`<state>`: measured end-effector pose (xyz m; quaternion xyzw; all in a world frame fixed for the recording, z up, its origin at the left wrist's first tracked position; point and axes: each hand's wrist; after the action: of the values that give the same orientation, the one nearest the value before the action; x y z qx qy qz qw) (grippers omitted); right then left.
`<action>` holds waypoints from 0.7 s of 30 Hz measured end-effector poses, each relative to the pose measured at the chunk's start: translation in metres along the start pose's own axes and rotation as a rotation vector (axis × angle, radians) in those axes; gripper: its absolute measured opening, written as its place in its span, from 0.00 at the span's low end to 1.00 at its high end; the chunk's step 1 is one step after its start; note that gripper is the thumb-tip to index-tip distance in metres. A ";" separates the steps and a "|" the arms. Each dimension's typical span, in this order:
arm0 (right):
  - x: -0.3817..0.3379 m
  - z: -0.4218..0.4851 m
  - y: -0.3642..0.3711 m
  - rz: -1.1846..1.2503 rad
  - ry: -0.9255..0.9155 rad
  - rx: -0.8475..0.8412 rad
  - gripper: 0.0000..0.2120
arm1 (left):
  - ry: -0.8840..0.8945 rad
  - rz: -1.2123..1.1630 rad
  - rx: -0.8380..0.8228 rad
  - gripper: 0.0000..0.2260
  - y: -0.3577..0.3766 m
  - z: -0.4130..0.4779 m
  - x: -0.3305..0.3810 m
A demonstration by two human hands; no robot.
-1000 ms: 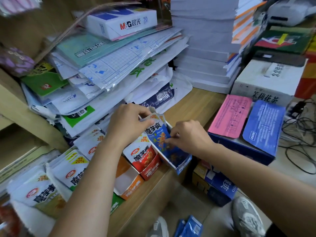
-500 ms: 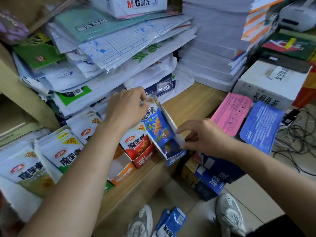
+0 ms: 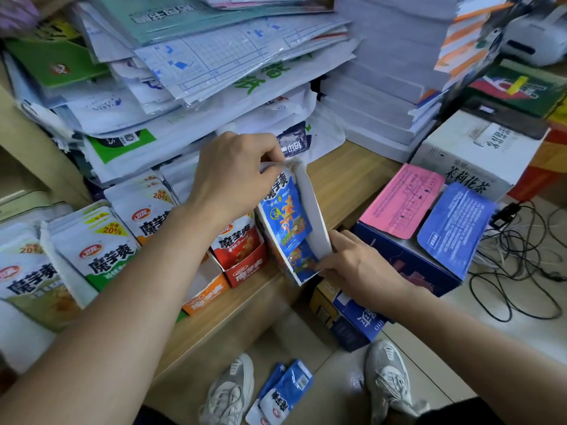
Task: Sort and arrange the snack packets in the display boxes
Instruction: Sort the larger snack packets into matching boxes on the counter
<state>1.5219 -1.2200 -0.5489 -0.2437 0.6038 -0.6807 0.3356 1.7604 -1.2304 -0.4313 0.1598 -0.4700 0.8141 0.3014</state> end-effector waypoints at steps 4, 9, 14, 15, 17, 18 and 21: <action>-0.003 -0.004 0.004 -0.017 0.018 0.051 0.09 | 0.072 -0.012 0.029 0.01 0.004 -0.005 0.000; -0.012 -0.008 -0.003 -0.146 0.089 0.203 0.17 | 0.118 0.015 0.056 0.03 0.003 -0.009 -0.003; -0.006 -0.017 0.000 -0.196 0.035 0.346 0.21 | 0.133 -0.003 0.077 0.02 0.002 -0.010 -0.005; -0.005 -0.019 0.001 -0.194 0.010 0.370 0.20 | 0.142 -0.002 0.080 0.02 0.002 -0.010 -0.005; -0.003 -0.023 0.001 -0.200 -0.065 0.386 0.17 | 0.153 -0.001 0.088 0.02 0.003 -0.011 -0.004; -0.003 -0.023 0.002 -0.195 -0.095 0.373 0.16 | 0.157 -0.005 0.095 0.02 0.003 -0.011 -0.004; -0.003 -0.022 0.009 -0.193 -0.105 0.270 0.18 | 0.173 -0.028 0.100 0.02 0.004 -0.012 0.000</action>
<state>1.5097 -1.2038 -0.5611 -0.2885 0.4622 -0.7711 0.3294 1.7583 -1.2216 -0.4405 0.1104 -0.3987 0.8429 0.3441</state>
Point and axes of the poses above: each hand's wrist, its own z-axis towards the middle knuckle, its own y-axis out of the palm, x = y × z, and after that the axes turned 13 degrees about -z, right-handed
